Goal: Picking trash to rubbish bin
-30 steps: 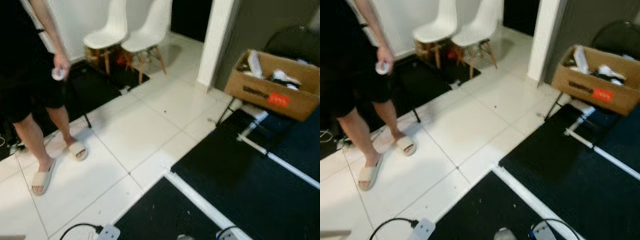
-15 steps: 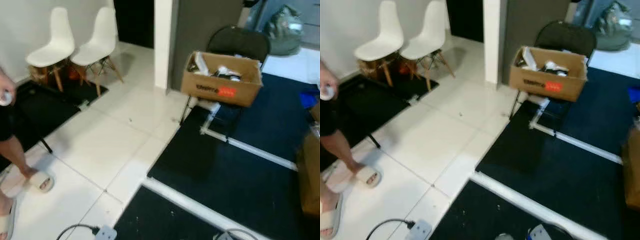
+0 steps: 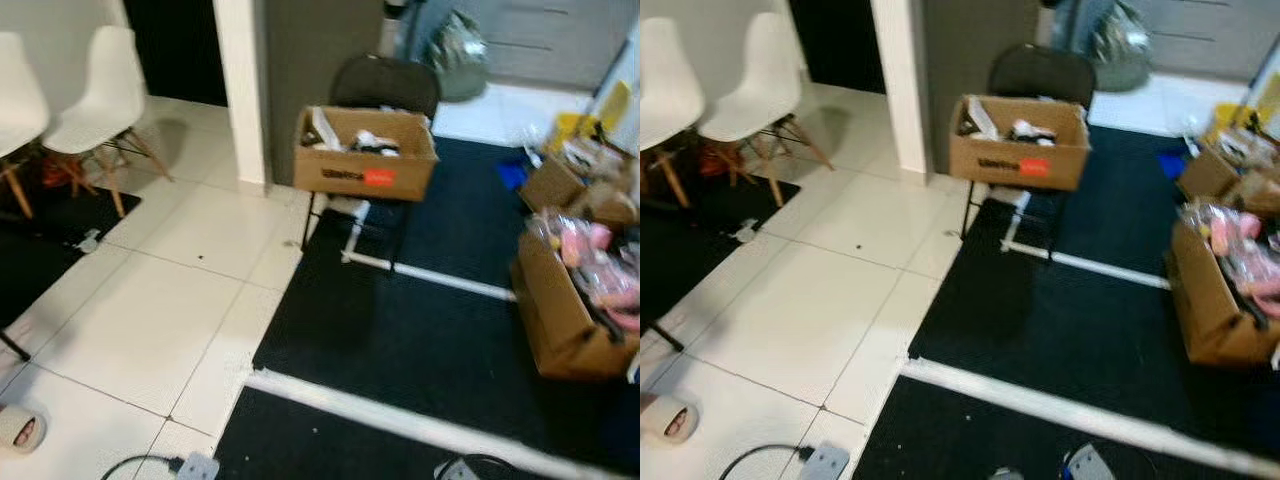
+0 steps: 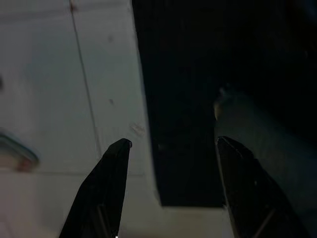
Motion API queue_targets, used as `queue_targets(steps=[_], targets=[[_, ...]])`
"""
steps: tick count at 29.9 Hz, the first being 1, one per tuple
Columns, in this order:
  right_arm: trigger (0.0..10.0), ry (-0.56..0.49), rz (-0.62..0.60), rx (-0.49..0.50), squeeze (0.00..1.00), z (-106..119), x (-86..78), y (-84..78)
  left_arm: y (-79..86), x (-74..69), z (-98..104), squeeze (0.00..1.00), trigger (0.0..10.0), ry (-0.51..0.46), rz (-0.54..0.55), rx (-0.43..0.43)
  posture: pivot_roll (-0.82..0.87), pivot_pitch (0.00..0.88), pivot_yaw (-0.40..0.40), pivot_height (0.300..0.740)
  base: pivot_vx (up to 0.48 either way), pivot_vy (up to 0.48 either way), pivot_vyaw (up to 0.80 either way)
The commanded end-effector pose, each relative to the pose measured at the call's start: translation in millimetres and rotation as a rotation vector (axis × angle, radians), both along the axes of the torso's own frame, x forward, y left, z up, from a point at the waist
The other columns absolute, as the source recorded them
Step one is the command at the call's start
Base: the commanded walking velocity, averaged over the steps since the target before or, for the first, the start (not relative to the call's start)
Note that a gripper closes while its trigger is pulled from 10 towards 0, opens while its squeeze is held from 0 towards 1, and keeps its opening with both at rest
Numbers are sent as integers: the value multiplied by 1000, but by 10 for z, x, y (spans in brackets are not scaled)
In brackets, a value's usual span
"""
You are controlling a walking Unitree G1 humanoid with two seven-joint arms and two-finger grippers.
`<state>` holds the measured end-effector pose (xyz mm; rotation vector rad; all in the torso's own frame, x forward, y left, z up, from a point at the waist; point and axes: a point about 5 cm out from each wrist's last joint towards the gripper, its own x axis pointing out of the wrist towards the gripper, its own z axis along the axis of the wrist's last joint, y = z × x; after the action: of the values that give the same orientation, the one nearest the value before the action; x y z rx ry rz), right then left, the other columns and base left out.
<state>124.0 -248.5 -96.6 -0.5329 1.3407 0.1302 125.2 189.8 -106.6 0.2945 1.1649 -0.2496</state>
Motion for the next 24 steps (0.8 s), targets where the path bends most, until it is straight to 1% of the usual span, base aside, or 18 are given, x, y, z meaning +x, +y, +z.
queue_targets(steps=[1,3,5,6,7,8,9,11,14,15,16,19,21,23,24], targets=[[10000,-23,13,-4,0,15,55,8,31,-20,-3,0,10000,1,29,3,-99,0,55,740,0,0,-781],[10000,-32,7,-2,0,15,67,20,33,-20,-2,0,10000,0,35,1,-98,0,55,740,0,0,-781],[10000,-80,-23,25,0,13,118,92,36,-14,1,0,10000,-4,47,-5,-97,7,57,740,0,0,-784],[10000,-80,-23,25,0,13,118,92,36,-14,1,0,10000,-4,47,-5,-97,7,57,740,0,0,-788],[10000,-158,-68,68,0,47,259,164,40,-23,-1,0,10000,-3,53,-7,-102,16,64,740,277,0,-800],[10000,-207,-93,97,0,82,366,197,45,-31,-3,0,10000,0,57,-7,-104,17,66,740,304,0,-800],[10000,-207,-93,97,0,82,366,197,45,-31,-3,0,10000,0,57,-7,-104,17,66,740,304,0,-800],[10000,-298,-143,157,0,170,581,245,62,-49,-7,0,10000,4,65,-2,-109,24,70,740,337,0,0],[10000,-407,-143,217,0,344,925,313,115,-44,1,0,10000,-4,116,6,-104,29,71,740,393,0,0],[10000,-429,-139,232,0,388,1004,338,129,-37,5,0,10000,-8,129,8,-104,29,71,740,442,0,0],[10000,-429,-139,232,0,388,1004,338,129,-37,5,0,10000,-8,129,8,-104,29,71,740,442,0,0],[10000,-490,-119,297,0,508,1210,451,161,-27,13,0,10000,-14,136,14,-92,34,73,740,452,0,0],[10000,-510,-109,320,0,547,1272,497,172,-27,15,0,10000,-15,139,17,-92,34,73,740,465,0,0],[10000,-550,-91,367,0,613,1378,620,180,-39,13,0,10000,-11,138,19,-87,37,79,740,480,0,0],[10000,-550,-91,367,0,613,1378,620,180,-39,13,0,10000,-11,138,19,-87,37,79,740,480,0,0]])
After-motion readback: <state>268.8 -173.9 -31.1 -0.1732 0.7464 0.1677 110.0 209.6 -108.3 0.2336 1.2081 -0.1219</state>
